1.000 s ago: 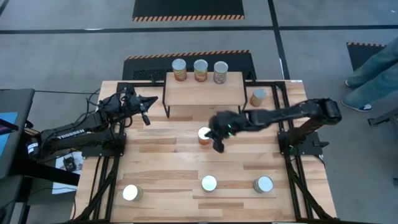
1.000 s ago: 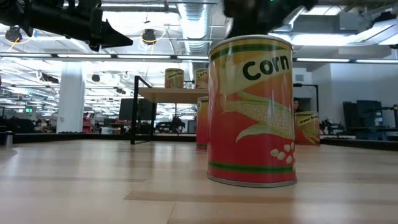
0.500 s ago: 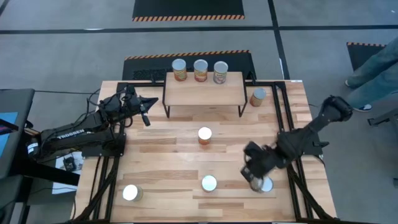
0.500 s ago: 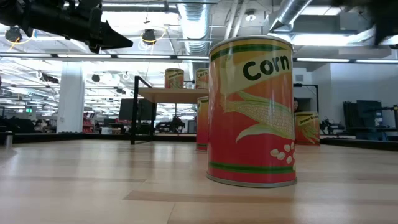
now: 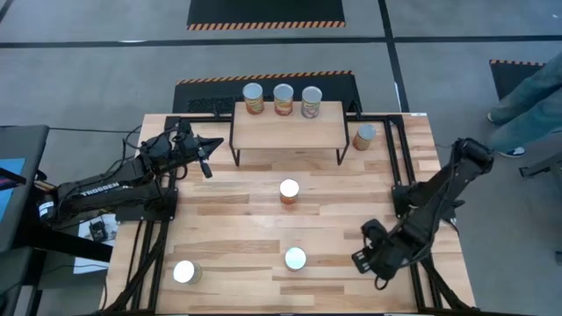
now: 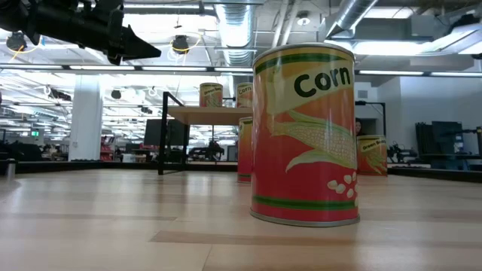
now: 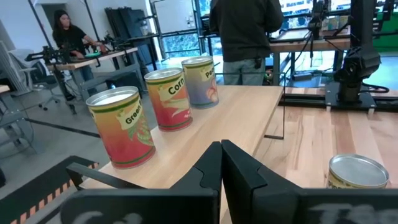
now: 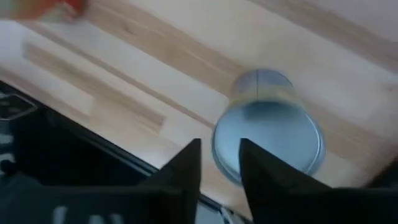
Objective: Pick and place cans onto a shelf
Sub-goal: Put the canned peas on the shelf
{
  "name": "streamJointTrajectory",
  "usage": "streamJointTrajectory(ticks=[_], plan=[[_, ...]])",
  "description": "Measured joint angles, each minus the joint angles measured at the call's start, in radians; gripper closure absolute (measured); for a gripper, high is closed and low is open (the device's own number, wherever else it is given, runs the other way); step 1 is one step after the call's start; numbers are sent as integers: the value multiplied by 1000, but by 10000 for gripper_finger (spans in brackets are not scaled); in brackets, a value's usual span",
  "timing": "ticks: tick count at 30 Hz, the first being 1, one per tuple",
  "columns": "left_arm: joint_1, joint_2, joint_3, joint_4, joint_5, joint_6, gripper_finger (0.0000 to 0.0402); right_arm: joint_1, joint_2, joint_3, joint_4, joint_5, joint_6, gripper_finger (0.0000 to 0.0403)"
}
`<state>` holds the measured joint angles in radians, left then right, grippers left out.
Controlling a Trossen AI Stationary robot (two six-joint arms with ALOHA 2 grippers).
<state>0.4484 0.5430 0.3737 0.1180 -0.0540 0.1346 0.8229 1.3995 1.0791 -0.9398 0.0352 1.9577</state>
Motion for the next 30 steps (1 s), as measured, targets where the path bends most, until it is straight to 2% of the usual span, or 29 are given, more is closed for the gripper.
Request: streamJointTrajectory(ticks=[3,6,11,19,30], plan=[[0,0,0,0,0,-1,401,-1,53,32,3,-67,0,236],[0,0,0,0,-1,-1,401,0,108,79,-6,-84,6,209],[0,0,0,0,-1,-6,401,-9,184,149,-92,-88,32,195],[0,0,0,0,-1,-17,401,-40,314,235,-296,-143,-59,235],[0,0,0,0,-2,-20,401,-83,352,252,-282,-151,-244,315]])
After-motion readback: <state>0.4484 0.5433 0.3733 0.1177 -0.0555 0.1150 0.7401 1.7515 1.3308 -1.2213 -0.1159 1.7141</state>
